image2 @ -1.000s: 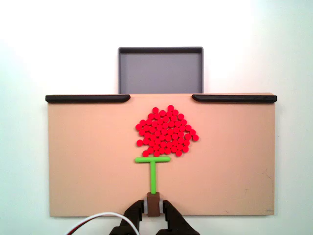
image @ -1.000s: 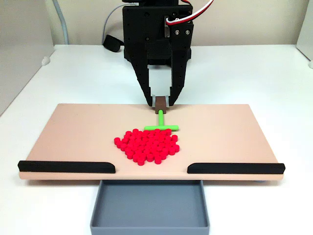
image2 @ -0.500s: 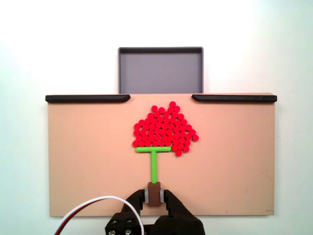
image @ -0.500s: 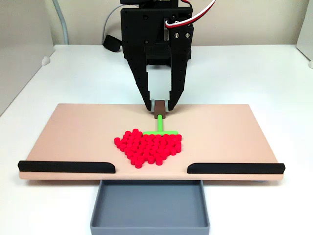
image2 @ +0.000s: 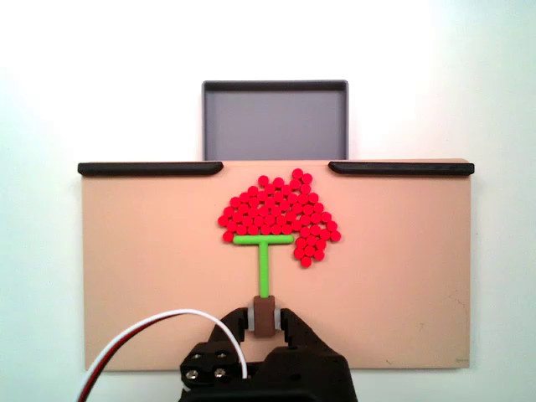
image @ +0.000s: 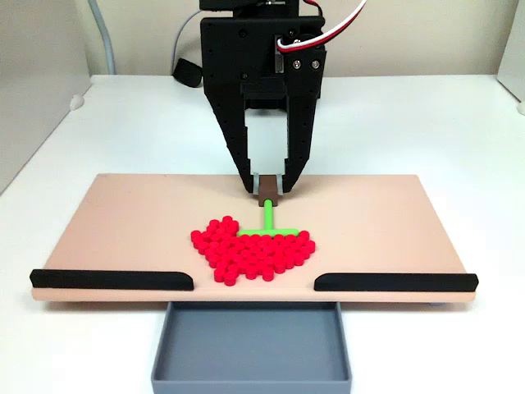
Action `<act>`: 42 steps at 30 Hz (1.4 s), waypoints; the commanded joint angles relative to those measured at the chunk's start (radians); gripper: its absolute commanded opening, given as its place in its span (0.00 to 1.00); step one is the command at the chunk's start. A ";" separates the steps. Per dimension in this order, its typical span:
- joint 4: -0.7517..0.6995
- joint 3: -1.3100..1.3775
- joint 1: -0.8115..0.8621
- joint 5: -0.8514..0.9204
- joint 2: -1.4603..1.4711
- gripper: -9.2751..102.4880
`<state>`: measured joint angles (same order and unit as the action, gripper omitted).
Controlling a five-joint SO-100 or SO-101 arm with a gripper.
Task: Push granules from bottom to the grey container
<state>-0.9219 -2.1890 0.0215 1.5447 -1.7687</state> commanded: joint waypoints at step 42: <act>-0.486 0.075 0.008 0.038 -0.423 0.08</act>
<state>-1.4036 -2.1031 0.0353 1.5739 -2.1353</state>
